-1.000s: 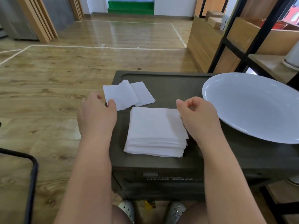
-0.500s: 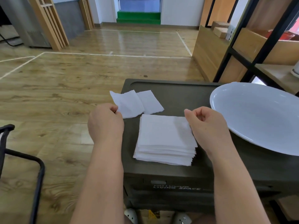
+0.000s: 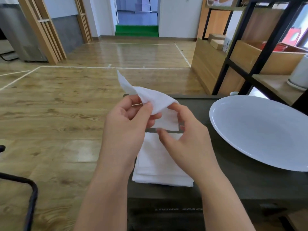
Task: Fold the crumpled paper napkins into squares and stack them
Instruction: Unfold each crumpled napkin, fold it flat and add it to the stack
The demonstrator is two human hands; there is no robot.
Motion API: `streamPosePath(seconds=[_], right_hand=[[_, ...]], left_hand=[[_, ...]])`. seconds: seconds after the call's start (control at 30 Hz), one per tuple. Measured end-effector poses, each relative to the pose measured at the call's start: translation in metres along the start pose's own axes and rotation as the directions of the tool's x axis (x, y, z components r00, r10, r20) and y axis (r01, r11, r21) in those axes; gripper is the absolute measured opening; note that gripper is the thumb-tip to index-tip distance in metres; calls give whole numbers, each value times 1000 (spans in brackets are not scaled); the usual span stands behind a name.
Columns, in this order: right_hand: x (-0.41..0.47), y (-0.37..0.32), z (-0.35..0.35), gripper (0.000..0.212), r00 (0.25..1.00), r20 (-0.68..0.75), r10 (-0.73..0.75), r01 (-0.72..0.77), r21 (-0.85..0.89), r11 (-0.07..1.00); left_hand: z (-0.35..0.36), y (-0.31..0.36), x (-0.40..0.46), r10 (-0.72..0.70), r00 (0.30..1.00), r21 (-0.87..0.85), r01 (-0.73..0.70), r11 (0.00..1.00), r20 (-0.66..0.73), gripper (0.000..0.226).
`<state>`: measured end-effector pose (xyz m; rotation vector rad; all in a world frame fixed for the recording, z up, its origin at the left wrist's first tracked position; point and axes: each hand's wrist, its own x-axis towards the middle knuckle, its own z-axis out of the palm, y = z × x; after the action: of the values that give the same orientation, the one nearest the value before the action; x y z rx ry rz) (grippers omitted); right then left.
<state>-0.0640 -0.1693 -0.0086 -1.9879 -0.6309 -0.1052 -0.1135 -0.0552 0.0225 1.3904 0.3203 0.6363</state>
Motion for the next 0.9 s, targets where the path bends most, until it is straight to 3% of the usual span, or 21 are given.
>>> streamPosePath(seconds=[0.13, 0.33, 0.47, 0.6, 0.73, 0.8, 0.9], right_hand=[[5, 2, -9, 31, 986, -158, 43, -15, 173, 985], [4, 2, -24, 43, 996, -38, 83, -66, 319, 945], [4, 4, -28, 48, 998, -1, 67, -63, 353, 933], [4, 5, -33, 52, 999, 15, 31, -35, 397, 917], [3, 5, -37, 54, 1000, 26, -15, 2, 430, 903], [3, 5, -39, 55, 999, 44, -32, 10, 434, 901], [2, 6, -42, 59, 995, 81, -53, 13, 434, 901]], left_hand=[[4, 3, -4, 21, 995, -66, -14, 998, 99, 16], [0, -5, -2, 192, 978, 120, -201, 972, 88, 36], [-7, -14, 2, 191, 980, 284, -198, 938, 50, 35], [-12, -23, 3, 68, 997, 406, -55, 912, -19, 24], [-13, -27, 2, -183, 983, 346, 162, 924, 30, 29], [-14, -26, 2, -210, 976, 311, 184, 932, 51, 36], [-13, -21, 2, -177, 982, 221, 158, 962, 70, 27]])
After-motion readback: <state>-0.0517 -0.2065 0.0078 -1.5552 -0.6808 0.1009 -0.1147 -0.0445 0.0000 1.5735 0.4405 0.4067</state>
